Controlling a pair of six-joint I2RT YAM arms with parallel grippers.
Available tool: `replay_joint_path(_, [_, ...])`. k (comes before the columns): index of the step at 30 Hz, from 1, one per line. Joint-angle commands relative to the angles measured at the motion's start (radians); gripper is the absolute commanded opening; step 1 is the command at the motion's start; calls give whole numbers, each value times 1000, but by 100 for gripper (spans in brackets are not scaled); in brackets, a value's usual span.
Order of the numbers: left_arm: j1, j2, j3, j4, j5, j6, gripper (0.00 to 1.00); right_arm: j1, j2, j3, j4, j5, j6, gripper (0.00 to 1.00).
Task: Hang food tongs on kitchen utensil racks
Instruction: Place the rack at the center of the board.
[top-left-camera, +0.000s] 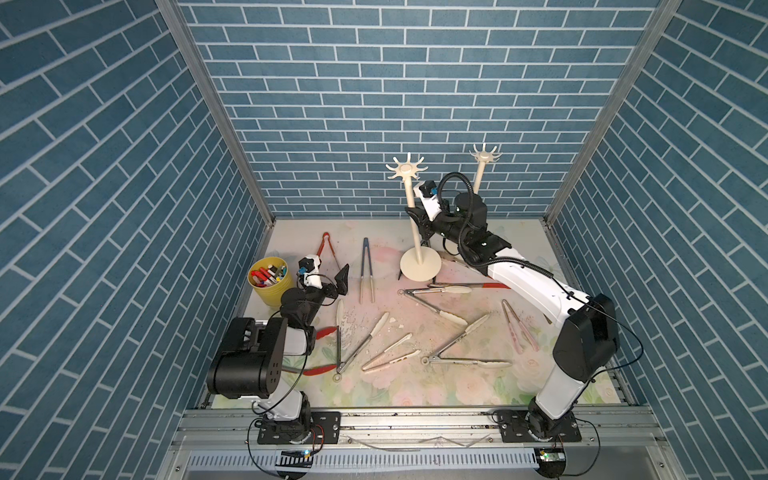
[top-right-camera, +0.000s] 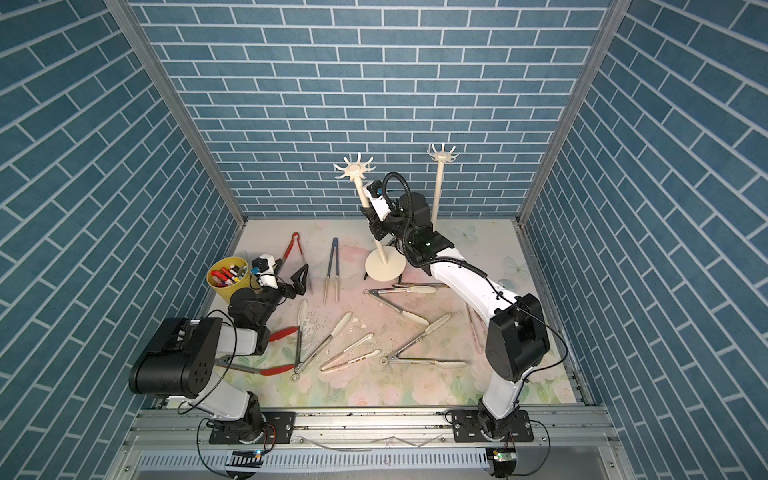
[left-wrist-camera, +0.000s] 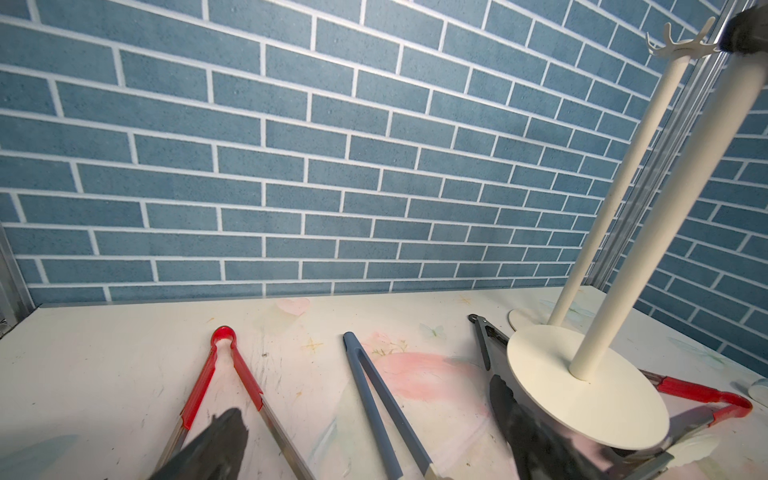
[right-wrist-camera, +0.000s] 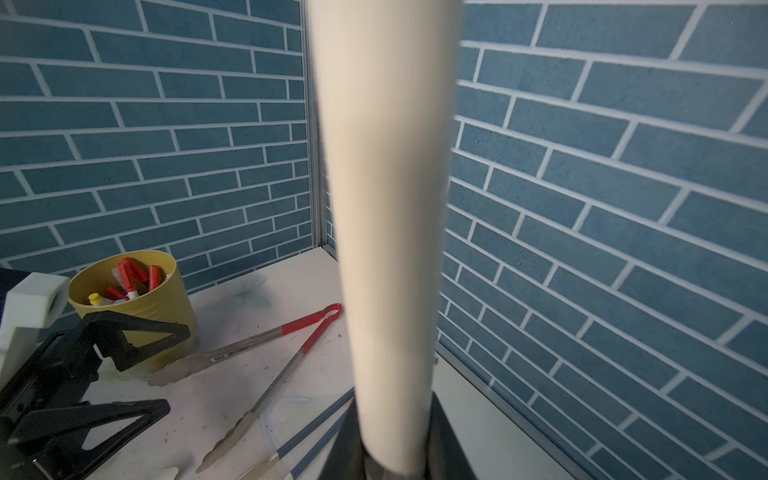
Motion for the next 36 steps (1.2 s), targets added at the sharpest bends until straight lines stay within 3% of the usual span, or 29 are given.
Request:
replay_joint_path(1, [10, -15, -12, 20, -2, -2, 99, 23, 23, 107, 123, 21, -105, 0])
replay_joint_path(17, [40, -34, -24, 20, 9, -38, 99, 127, 248, 327, 55, 49, -154, 0])
replay_joint_path(36, [60, -61, -46, 20, -16, -38, 99, 216, 349, 435, 25, 43, -106, 0])
